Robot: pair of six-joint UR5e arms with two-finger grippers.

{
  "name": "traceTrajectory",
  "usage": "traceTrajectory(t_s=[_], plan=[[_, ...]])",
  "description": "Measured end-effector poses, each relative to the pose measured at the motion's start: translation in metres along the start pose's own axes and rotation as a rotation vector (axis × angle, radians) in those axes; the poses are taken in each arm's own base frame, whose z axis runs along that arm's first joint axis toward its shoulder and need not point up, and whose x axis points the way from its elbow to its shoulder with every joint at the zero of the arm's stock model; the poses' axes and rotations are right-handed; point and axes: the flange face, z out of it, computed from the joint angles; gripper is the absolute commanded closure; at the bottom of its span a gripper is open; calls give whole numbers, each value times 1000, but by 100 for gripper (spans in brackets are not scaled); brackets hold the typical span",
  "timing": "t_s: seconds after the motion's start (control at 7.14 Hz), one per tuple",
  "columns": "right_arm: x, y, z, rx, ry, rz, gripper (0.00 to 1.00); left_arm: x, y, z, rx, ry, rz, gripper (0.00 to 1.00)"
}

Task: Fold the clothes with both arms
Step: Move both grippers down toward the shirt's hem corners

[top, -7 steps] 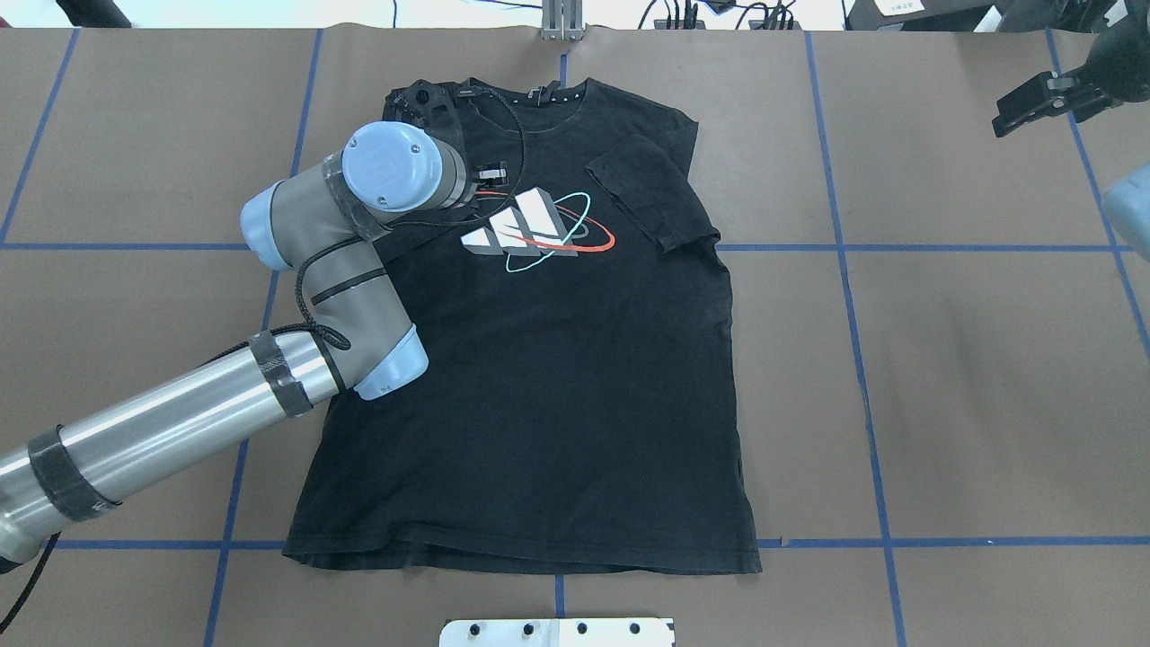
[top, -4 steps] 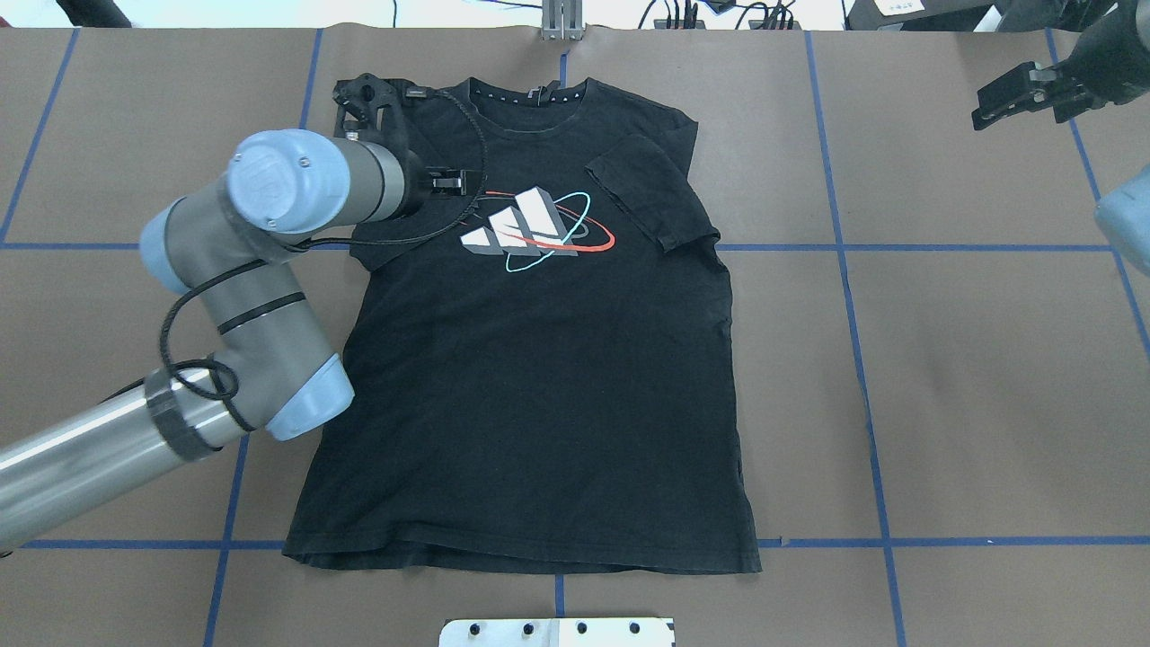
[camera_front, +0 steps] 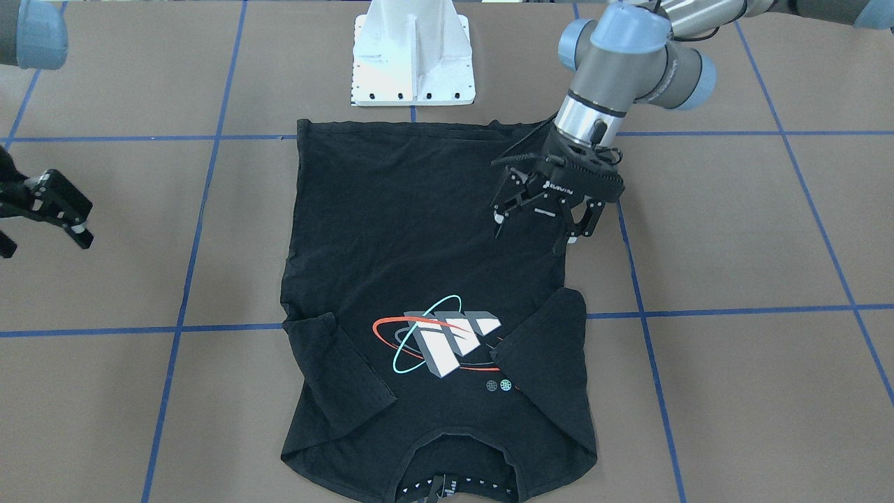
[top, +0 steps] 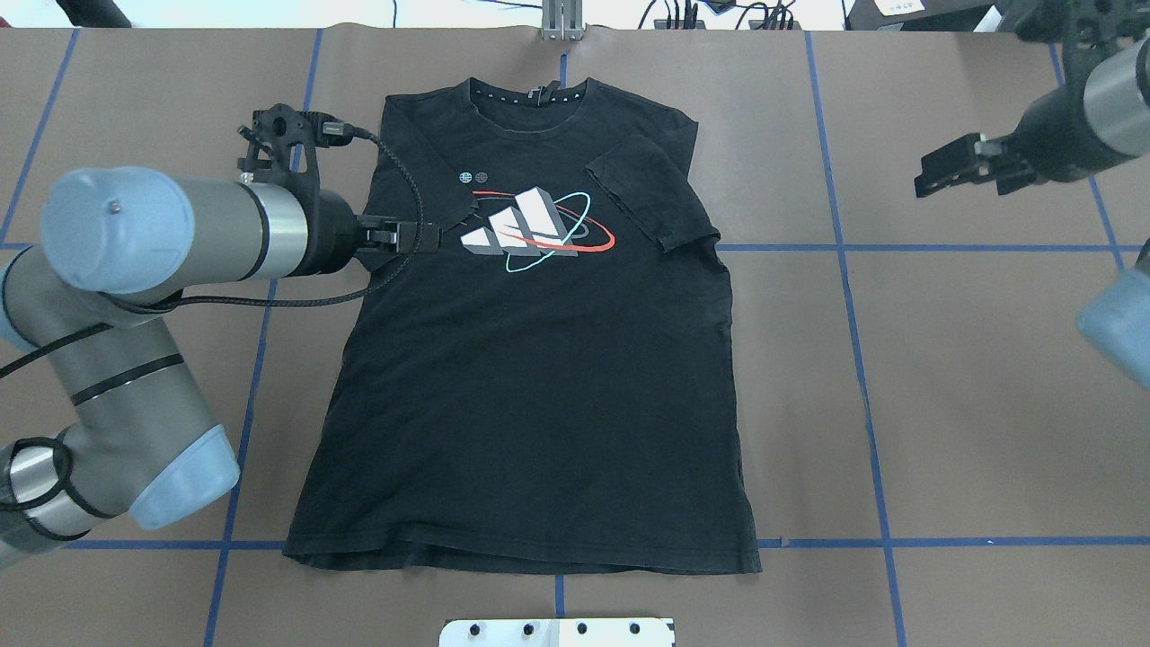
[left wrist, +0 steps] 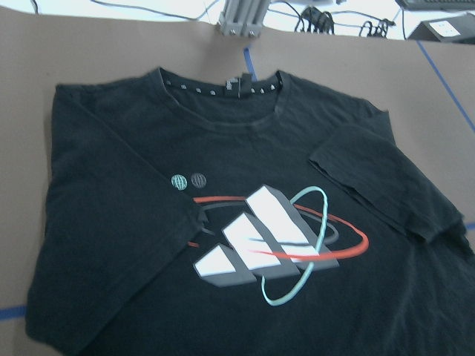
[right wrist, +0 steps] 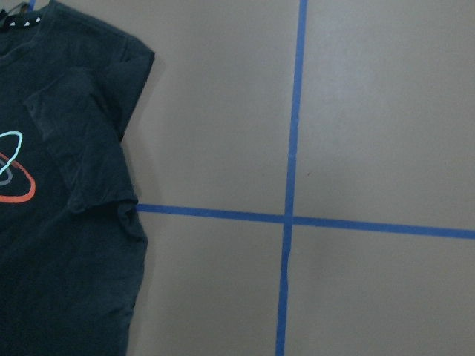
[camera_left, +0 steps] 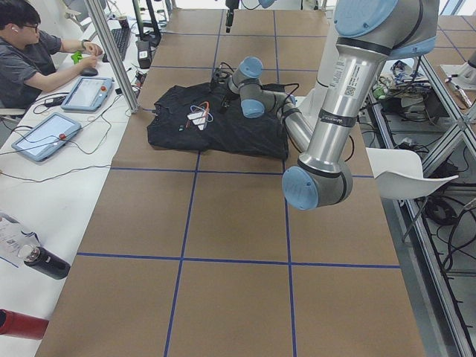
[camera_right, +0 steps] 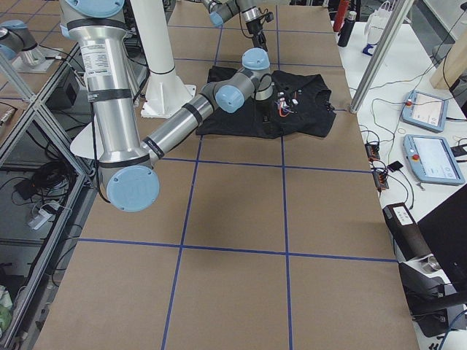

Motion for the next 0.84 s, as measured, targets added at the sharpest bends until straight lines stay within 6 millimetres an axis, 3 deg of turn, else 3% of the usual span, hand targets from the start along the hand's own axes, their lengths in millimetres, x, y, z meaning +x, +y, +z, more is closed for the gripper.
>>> traceTrajectory(t_s=[0.28,0.42,0.7,0.84], plan=[[-53,80,11,-16,-1,39,0,-29,68,-3,-98,-44,1,0],[-70,122,12,-29,2,59,0,-42,104,-9,-140,-72,17,0],[-93,186,23,-26,31,82,0,-53,165,-22,-208,-105,54,0],[-98,206,29,-20,44,81,0,-49,189,-21,-236,-111,39,0]])
